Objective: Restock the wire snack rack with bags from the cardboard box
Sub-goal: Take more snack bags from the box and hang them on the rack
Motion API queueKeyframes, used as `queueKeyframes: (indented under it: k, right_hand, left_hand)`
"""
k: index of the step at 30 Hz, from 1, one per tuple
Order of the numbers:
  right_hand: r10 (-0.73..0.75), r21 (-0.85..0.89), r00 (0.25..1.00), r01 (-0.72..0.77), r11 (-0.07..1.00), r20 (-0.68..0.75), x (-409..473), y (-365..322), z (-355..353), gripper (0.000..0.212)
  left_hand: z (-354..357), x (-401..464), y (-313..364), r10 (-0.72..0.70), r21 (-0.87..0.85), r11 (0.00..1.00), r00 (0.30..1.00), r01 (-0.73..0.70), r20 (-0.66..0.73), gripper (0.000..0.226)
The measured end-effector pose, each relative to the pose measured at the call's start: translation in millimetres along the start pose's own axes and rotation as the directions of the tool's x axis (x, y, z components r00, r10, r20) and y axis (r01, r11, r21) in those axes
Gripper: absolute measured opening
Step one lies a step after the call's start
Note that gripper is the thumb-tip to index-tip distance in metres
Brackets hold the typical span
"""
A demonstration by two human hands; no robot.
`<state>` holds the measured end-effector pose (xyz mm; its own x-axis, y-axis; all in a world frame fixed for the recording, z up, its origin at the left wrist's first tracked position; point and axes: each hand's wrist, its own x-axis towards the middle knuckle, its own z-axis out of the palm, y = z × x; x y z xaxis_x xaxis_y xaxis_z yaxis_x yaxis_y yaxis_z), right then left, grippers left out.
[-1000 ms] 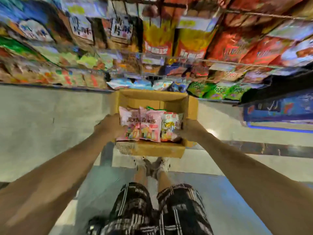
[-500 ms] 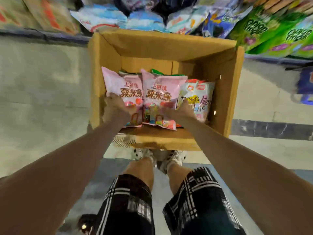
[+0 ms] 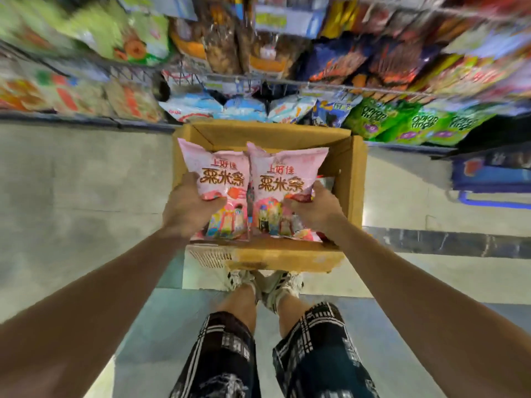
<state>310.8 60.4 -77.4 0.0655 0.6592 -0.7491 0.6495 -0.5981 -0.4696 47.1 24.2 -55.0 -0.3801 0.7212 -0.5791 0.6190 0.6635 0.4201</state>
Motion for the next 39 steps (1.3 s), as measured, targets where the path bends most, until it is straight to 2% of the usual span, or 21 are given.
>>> queueKeyframes:
  k: [5,8,12,14,16,19,23,26,30,36,39]
  right_hand:
    - [-0.137,-0.012,0.991,0.137,0.991,0.006,-99.7,-77.0,-119.7,0.050]
    - [-0.195,0.042,0.981,0.195,0.980,-0.019,-170.7,-129.4,-189.9,0.047]
    - [-0.361,0.050,0.922,0.371,0.927,-0.139,-255.6,-182.7,-265.3,0.040]
    - [-0.415,0.050,0.892,0.430,0.902,-0.182,-293.9,-204.0,-296.0,0.046]
    - [-0.470,0.067,0.858,0.491,0.868,-0.207,-327.4,-224.6,-323.1,0.042]
    - [-0.590,0.067,0.771,0.619,0.782,-0.238,-379.8,-250.9,-355.5,0.032]
    - [-0.687,0.064,0.665,0.730,0.680,-0.292,-432.1,-277.2,-388.4,0.031]
    - [-0.742,0.090,0.585,0.801,0.591,-0.327,-456.6,-296.3,-406.5,0.032]
    - [-0.774,0.048,0.487,0.857,0.513,-0.404,-488.8,-328.7,-430.8,0.034]
    - [-0.816,-0.067,0.318,0.916,0.397,-0.484,-531.4,-388.7,-454.3,0.046]
    - [-0.815,-0.094,0.258,0.930,0.354,-0.519,-552.6,-422.9,-456.0,0.040]
  left_hand:
    - [-108.1,-80.6,85.9,0.070,-0.143,0.987,0.997,-0.071,-0.015,0.066]
    - [-172.9,-134.5,136.3,0.159,-0.232,0.957,0.984,-0.173,-0.075,0.060]
    - [-251.6,-195.9,185.9,0.256,-0.312,0.901,0.950,-0.301,-0.176,0.052]
    - [-287.7,-225.6,210.1,0.303,-0.342,0.864,0.924,-0.370,-0.233,0.055]
    - [-321.8,-257.0,236.0,0.354,-0.350,0.823,0.885,-0.448,-0.301,0.060]
    - [-365.9,-305.3,267.7,0.403,-0.295,0.793,0.822,-0.532,-0.402,0.078]
    - [-414.3,-343.8,296.7,0.466,-0.259,0.710,0.713,-0.654,-0.524,0.060]
    - [-444.7,-366.0,316.1,0.504,-0.234,0.654,0.645,-0.719,-0.574,0.057]
    - [-490.2,-385.3,337.4,0.529,-0.193,0.596,0.562,-0.779,-0.636,0.074]
    - [-559.2,-400.5,363.9,0.539,-0.137,0.487,0.420,-0.863,-0.730,0.069]
    - [-594.6,-396.8,373.6,0.544,-0.141,0.416,0.370,-0.898,-0.753,0.078]
